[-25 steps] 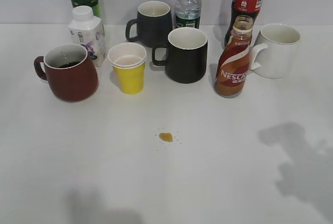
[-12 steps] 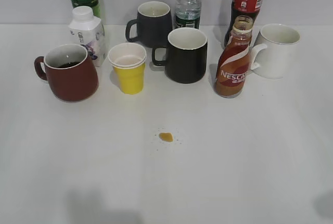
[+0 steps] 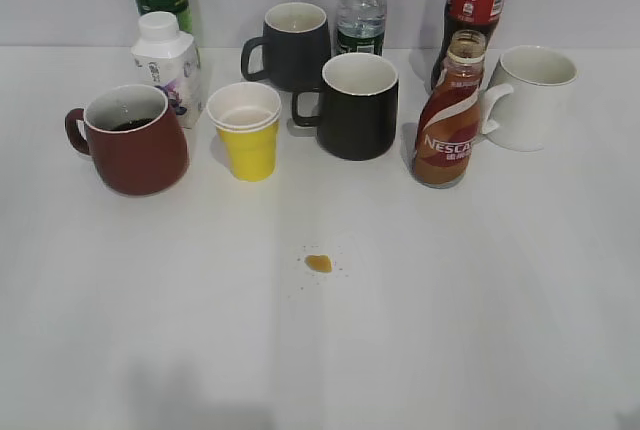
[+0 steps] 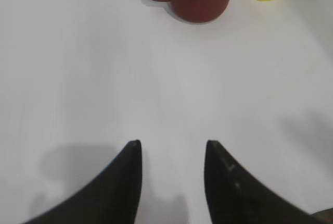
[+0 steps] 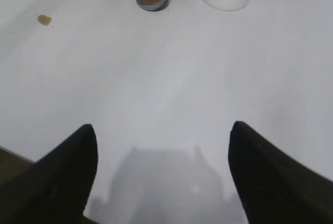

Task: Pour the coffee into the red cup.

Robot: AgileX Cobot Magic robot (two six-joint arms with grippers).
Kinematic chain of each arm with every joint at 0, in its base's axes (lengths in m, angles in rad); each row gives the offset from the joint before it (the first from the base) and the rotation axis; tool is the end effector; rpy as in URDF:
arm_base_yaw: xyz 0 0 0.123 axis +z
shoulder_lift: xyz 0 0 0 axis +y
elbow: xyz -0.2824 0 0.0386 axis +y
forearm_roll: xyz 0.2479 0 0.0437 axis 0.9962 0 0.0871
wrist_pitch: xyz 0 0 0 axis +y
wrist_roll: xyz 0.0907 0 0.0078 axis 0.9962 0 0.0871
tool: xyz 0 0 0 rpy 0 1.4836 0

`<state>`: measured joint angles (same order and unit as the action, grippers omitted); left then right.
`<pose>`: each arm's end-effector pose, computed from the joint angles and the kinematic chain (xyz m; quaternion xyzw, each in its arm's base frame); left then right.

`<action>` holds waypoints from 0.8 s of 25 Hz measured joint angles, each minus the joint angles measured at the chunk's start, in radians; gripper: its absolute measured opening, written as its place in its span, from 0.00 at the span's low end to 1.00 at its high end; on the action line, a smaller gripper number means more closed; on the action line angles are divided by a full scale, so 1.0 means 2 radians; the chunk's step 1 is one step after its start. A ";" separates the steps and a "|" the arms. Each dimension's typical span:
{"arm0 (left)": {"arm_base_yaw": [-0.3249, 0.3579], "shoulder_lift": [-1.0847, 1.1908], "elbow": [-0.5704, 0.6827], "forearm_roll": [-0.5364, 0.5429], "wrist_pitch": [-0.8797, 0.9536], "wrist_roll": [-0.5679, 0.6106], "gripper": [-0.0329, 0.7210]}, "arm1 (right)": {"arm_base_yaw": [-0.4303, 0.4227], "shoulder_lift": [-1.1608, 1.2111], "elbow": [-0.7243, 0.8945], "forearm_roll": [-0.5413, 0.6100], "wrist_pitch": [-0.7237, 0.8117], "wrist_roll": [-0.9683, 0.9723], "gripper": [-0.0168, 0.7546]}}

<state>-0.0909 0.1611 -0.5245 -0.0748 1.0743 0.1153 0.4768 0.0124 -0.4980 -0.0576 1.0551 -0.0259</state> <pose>0.0167 -0.0075 0.2823 0.0907 0.8847 -0.0318 0.4561 -0.0002 -0.0052 0.2772 -0.2119 0.8285 0.0876 0.5109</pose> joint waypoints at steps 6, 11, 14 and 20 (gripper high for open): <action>0.000 0.000 0.000 0.001 0.000 0.000 0.46 | 0.000 0.000 0.000 0.001 -0.005 -0.002 0.78; 0.000 0.000 0.000 0.001 0.000 0.000 0.45 | 0.000 0.000 0.000 0.001 -0.006 -0.003 0.78; 0.000 0.000 0.000 0.001 0.000 0.000 0.43 | 0.000 0.000 0.000 0.001 -0.007 -0.004 0.78; 0.001 -0.001 0.000 0.002 0.000 0.002 0.40 | -0.056 0.000 0.000 0.003 -0.007 -0.004 0.78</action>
<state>-0.0898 0.1600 -0.5245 -0.0710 1.0736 0.1184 0.3646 0.0124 -0.4980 -0.0515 1.0412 -0.0336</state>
